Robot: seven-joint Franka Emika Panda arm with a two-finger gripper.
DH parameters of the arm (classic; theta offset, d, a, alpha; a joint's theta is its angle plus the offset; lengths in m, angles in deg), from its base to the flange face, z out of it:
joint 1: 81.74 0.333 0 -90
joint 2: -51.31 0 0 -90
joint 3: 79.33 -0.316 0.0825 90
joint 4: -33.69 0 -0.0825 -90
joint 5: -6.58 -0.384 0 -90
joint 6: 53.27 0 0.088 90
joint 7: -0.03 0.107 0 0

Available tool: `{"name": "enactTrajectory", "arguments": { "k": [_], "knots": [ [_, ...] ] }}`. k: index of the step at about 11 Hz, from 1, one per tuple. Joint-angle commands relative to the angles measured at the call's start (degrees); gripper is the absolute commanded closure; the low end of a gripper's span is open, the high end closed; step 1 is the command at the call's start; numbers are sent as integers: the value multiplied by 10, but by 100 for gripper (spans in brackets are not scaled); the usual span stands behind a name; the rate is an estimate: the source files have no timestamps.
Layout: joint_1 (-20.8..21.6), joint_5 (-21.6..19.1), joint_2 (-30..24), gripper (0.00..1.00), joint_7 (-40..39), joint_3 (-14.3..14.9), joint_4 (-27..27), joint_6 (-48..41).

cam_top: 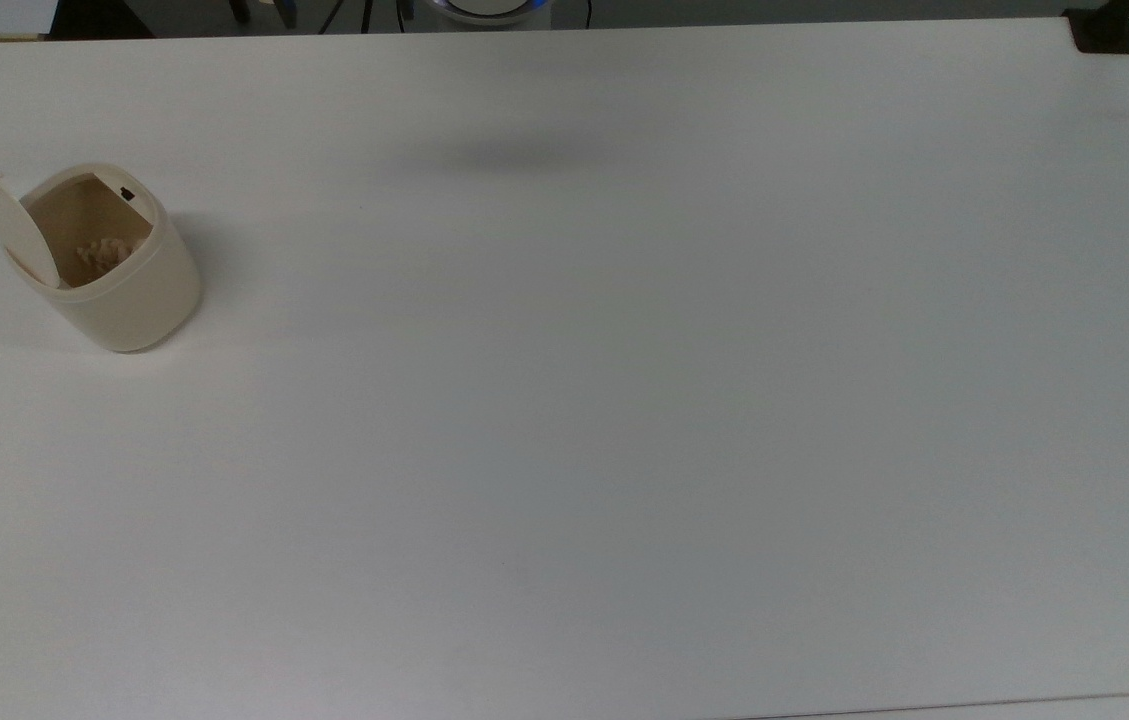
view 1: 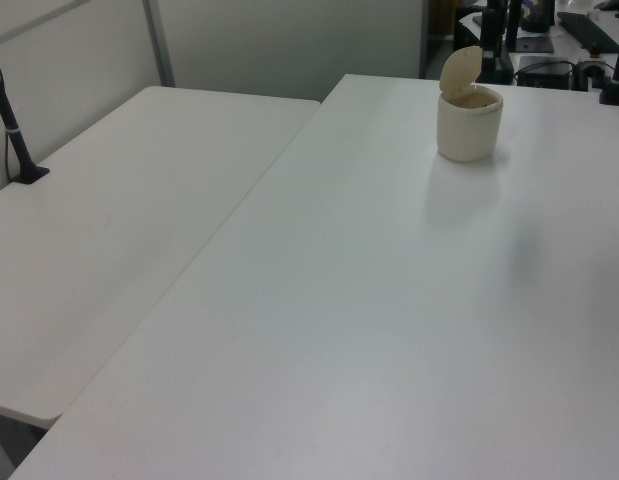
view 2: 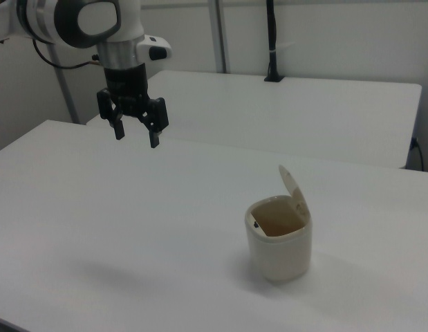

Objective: Close the trash bin

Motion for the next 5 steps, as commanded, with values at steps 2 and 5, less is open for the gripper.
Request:
{"name": "enactTrajectory", "arguments": {
  "k": [2, 5],
  "knots": [
    [-1, 5, 0, 71, 34, 10, -7, 4],
    [-6, 9, 12, 93, 163, 33, -26, 44]
  ]
}}
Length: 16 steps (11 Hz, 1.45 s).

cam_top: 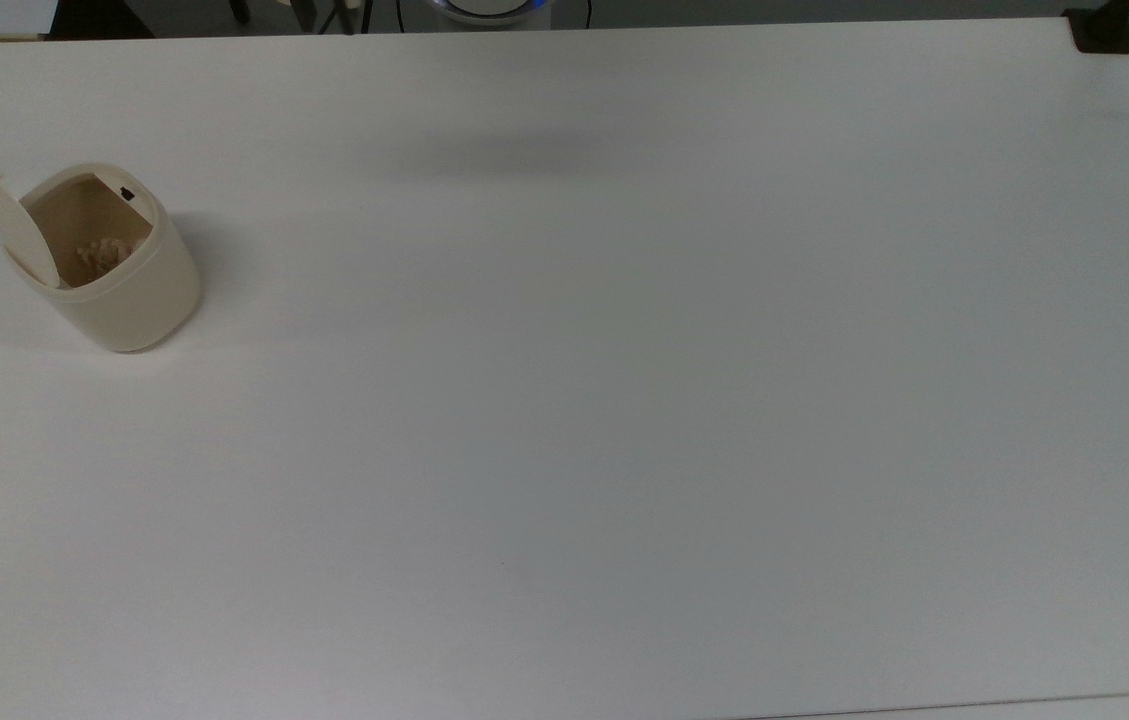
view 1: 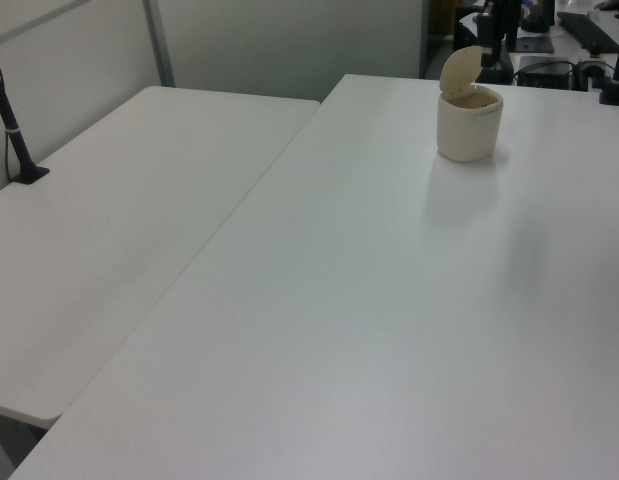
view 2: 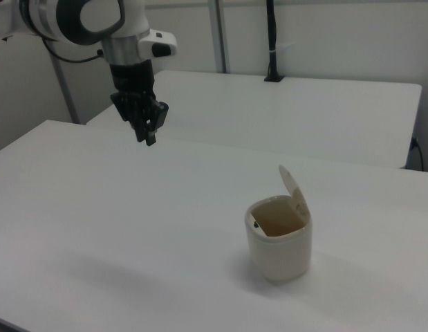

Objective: Close the trash bin

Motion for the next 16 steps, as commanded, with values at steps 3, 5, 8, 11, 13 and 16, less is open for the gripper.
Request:
{"name": "enactTrajectory", "arguments": {
  "k": [3, 5, 8, 11, 13, 16],
  "knots": [
    [1, 6, 45, 100, 90, 84, -15, 150],
    [1, 3, 72, 100, 119, 130, -15, 248],
    [-1, 0, 109, 100, 165, 168, -13, 354],
    [-1, -2, 149, 100, 179, 199, -14, 419],
    [-1, 0, 175, 100, 174, 207, -15, 429],
    [-4, -3, 192, 100, 138, 207, -15, 424]
  ]
}}
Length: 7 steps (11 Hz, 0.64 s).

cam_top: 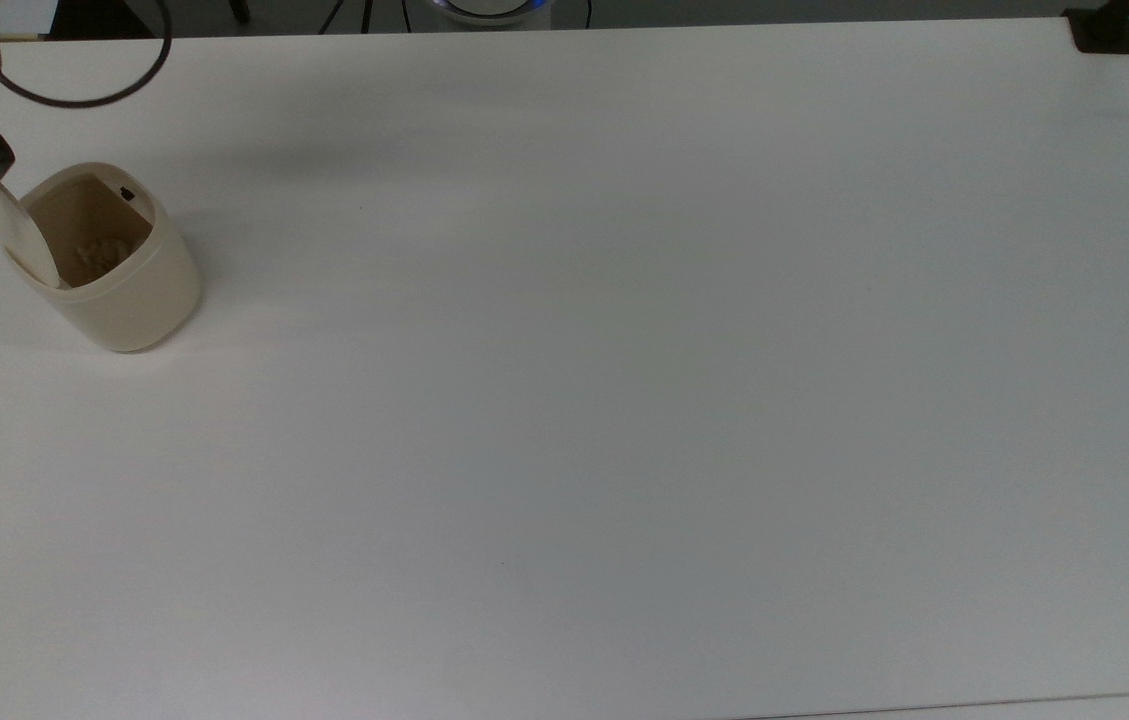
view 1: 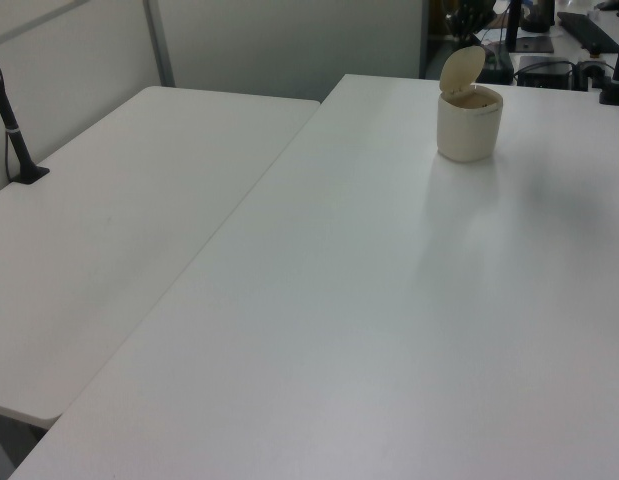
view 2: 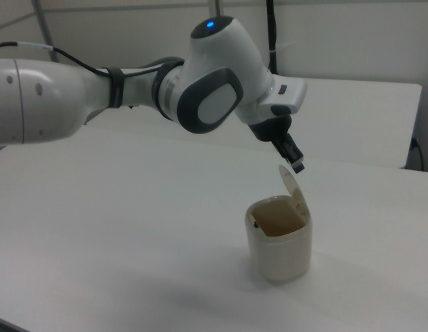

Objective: Close the trash bin

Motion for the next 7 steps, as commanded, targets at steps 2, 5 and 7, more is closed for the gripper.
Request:
{"name": "enactTrajectory", "arguments": {
  "k": [2, 5, 7],
  "knots": [
    [4, -3, -2, 100, -86, 7, -4, -51],
    [3, -6, -15, 100, -145, 7, 9, -130],
    [7, -6, -15, 100, -156, 7, 32, -140]
  ]
}}
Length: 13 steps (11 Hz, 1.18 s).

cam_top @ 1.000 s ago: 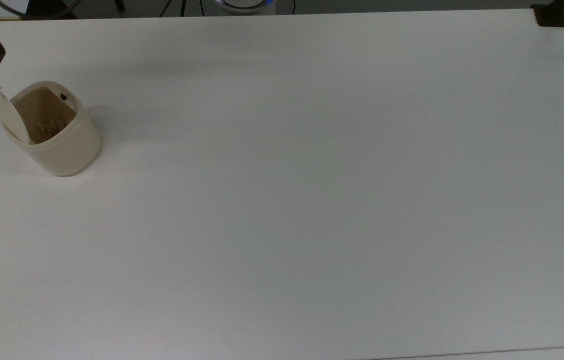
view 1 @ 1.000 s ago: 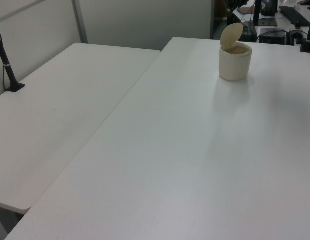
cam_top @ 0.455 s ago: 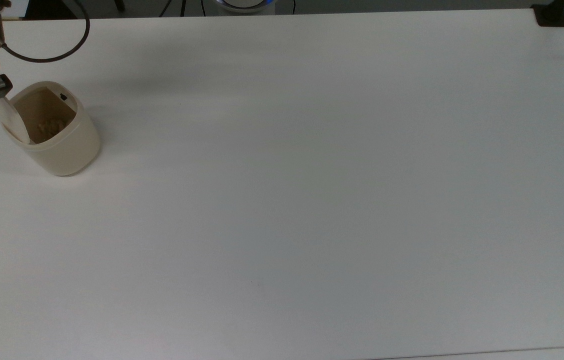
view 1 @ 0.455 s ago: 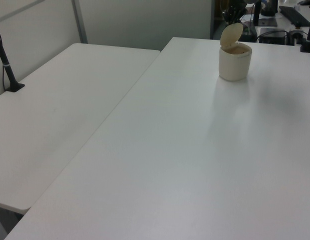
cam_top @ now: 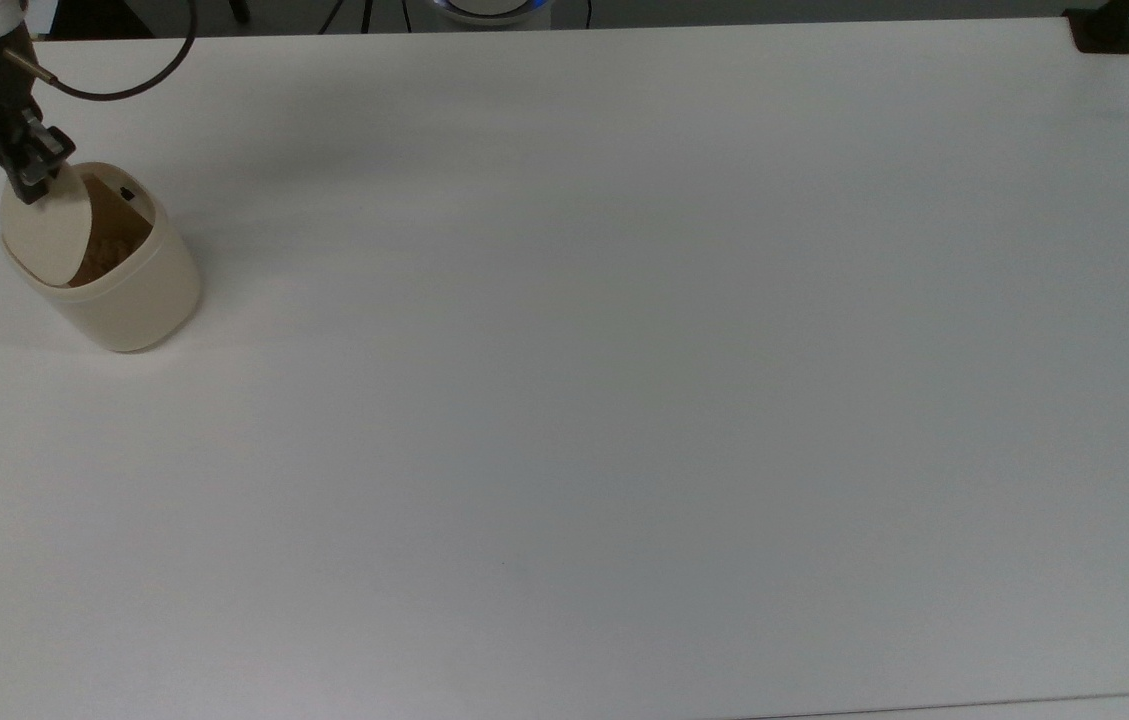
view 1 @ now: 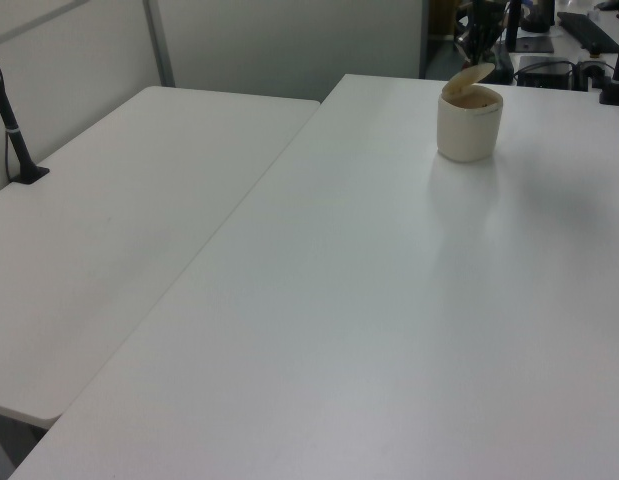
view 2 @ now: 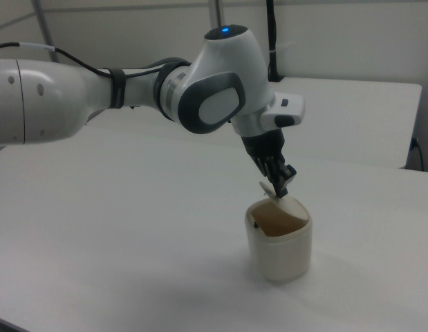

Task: Close the trash bin
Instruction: 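Push the open lid down over the bin opening with the gripper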

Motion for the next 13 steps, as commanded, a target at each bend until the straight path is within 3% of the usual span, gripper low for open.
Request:
{"name": "enactTrajectory", "arguments": {
  "k": [1, 8, 11, 12, 13],
  "knots": [
    [8, -5, -15, 100, -28, 4, 47, -13],
    [11, -5, 1, 100, -26, 2, 97, 71],
    [12, -5, -37, 100, -41, 3, 93, 50],
    [19, -4, -66, 95, -61, -2, 93, 13],
    [32, -4, -95, 77, -77, -9, 93, -22]
  ]
}}
